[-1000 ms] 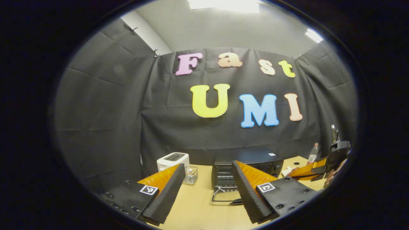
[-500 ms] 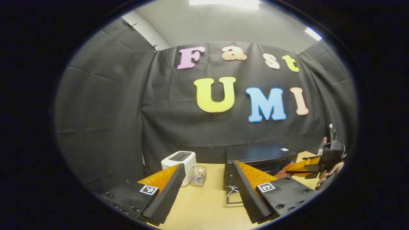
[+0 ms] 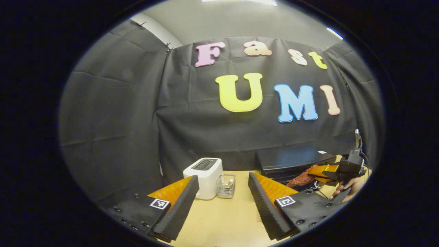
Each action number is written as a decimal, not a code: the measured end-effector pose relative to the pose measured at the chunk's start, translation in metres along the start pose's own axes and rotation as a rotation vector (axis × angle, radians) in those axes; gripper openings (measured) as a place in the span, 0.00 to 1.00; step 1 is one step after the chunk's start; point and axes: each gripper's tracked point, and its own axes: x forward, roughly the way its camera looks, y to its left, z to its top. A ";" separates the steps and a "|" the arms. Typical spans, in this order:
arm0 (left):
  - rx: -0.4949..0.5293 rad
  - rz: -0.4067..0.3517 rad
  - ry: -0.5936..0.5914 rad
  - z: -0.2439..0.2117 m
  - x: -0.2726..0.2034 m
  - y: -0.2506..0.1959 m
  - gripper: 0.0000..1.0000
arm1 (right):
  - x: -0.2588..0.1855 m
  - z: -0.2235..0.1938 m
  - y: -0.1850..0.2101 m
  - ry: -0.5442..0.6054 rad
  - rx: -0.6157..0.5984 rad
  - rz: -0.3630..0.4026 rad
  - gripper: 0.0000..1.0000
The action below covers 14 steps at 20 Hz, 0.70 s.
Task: Open the electric oven with the left hand, put the food in, and close the electric oven.
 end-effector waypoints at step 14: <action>0.043 0.040 0.033 -0.008 -0.002 0.018 0.97 | 0.035 -0.004 -0.038 -0.039 -0.158 -0.142 0.23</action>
